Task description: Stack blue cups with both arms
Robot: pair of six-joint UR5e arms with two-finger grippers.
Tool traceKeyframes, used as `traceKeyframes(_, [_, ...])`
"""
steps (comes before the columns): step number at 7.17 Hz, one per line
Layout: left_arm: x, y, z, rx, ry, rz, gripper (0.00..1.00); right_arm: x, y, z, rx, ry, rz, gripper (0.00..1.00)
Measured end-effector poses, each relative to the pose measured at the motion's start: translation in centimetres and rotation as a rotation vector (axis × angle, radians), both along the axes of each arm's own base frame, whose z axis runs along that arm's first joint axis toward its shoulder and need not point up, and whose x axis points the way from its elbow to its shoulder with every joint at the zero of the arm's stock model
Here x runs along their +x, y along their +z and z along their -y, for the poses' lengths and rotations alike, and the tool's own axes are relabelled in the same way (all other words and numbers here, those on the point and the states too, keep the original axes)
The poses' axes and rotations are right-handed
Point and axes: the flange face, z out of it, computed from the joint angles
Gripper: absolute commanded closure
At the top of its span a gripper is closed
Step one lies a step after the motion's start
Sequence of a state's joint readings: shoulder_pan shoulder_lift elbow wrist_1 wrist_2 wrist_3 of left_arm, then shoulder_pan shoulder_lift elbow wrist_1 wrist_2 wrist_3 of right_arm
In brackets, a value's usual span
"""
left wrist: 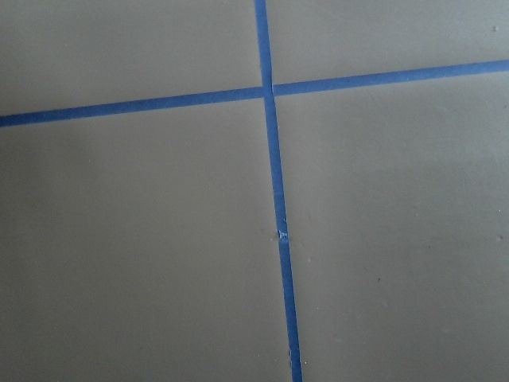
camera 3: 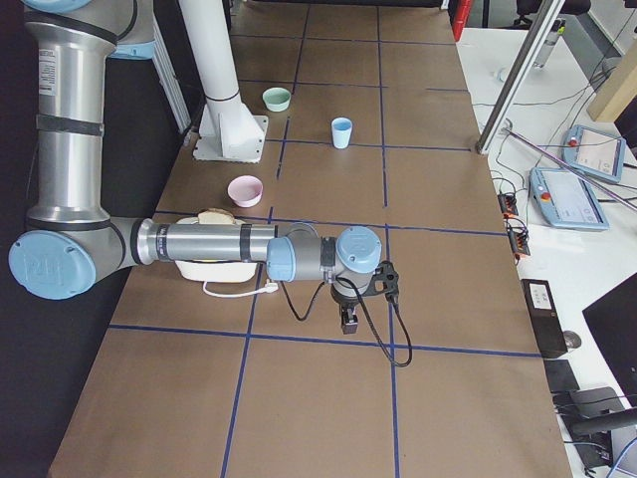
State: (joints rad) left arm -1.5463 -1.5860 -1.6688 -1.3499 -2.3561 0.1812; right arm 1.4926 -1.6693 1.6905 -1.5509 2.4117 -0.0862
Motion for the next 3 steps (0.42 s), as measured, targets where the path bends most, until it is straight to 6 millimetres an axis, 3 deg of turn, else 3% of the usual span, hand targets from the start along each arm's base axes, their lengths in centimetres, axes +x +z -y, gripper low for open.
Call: traceKeyframes(3, [-0.42,0.34,-0.2,0.002,0.005,0.048,0.0,0.0,0.07,-0.02,-0.001,-0.001,0.0,0.0])
